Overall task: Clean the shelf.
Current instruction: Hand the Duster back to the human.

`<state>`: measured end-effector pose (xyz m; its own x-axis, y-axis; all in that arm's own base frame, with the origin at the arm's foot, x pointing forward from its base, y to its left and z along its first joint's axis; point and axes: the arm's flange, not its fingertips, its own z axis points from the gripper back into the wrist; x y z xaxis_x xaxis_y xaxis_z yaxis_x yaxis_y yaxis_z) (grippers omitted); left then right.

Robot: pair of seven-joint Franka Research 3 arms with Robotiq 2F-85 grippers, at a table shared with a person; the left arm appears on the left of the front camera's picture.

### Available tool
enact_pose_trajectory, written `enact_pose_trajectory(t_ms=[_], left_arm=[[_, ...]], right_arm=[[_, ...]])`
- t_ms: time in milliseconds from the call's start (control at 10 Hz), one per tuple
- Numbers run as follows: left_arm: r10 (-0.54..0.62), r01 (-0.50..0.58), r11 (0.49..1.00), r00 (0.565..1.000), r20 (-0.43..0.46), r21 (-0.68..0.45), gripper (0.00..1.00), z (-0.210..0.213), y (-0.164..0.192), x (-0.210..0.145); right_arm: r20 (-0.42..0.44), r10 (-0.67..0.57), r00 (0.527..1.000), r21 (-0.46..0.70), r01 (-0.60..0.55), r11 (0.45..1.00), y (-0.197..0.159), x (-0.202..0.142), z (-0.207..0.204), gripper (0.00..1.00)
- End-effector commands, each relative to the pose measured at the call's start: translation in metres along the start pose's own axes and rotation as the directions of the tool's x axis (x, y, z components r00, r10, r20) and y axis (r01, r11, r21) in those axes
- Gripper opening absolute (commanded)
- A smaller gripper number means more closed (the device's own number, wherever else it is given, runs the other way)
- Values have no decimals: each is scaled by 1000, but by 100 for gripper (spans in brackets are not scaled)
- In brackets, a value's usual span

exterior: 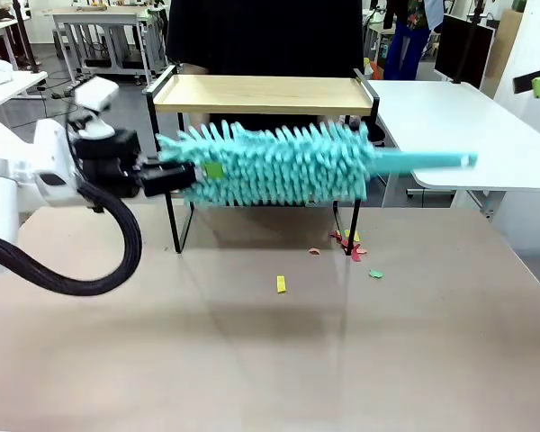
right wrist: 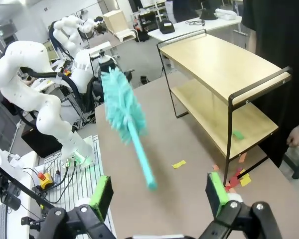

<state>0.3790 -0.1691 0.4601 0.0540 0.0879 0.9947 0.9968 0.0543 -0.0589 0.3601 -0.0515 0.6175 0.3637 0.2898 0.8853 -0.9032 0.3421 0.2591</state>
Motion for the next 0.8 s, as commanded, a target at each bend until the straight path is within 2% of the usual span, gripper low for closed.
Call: enact_pose_trajectory(t_ms=[0,200,300,500,700], left_arm=[[-47,38,992,996,76,119,17,9,-1,40],[-137,97,955,983,126,282,17,31,2,82],[-197,134,910,973,125,393,17,44,3,99],[-264,163,809,959,101,564,17,75,4,126],[-292,156,663,954,62,732,17,113,5,147]], right_arm=[[15,22,1000,4,-22,1000,-1,0,2,100],[15,22,1000,4,-22,1000,-1,0,2,100],[15,22,1000,4,-22,1000,-1,0,2,100],[15,22,1000,4,-22,1000,-1,0,2,100],[15,22,1000,4,-22,1000,-1,0,2,100]])
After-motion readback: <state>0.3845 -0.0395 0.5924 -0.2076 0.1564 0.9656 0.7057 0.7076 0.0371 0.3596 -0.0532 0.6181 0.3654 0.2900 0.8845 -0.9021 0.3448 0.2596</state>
